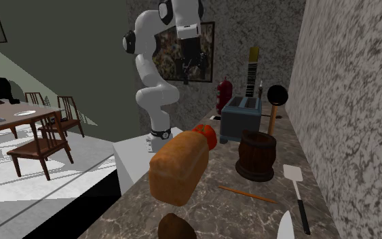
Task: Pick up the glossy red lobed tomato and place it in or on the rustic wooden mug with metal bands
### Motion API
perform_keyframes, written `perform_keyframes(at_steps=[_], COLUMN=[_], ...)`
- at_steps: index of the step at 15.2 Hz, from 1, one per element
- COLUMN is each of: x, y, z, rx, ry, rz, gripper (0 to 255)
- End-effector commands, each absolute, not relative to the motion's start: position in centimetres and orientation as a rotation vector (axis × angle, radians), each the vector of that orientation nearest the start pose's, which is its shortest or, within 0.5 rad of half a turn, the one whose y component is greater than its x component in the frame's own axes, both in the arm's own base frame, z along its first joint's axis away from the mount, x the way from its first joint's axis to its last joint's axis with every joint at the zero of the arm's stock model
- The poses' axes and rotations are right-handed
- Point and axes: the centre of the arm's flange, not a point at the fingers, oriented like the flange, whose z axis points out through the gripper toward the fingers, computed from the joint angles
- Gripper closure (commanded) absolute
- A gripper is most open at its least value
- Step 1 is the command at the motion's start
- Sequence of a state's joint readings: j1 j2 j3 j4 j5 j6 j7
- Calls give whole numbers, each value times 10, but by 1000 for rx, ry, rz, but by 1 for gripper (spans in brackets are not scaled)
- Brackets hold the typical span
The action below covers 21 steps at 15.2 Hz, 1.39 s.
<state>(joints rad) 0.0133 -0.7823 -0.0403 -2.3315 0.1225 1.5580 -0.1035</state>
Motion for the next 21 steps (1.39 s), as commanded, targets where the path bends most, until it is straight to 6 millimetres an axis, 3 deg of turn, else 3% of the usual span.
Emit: perform_keyframes(at_steps=[1, 6, 11, 14, 17, 18, 21], x=[307, 326, 304, 279, 252, 246, 253], y=[1, 75, 128, 139, 132, 128, 119], z=[601, 543, 465, 414, 363, 351, 340], rx=[-2988, -3093, -2856, -2515, -2011, -1870, -1870], ry=[-135, -1078, -2092, -2686, -3223, -3335, -3335], rz=[-26, 121, 285, 384, 477, 497, 497], gripper=[0, 0, 0, 0, 0, 0, 0])
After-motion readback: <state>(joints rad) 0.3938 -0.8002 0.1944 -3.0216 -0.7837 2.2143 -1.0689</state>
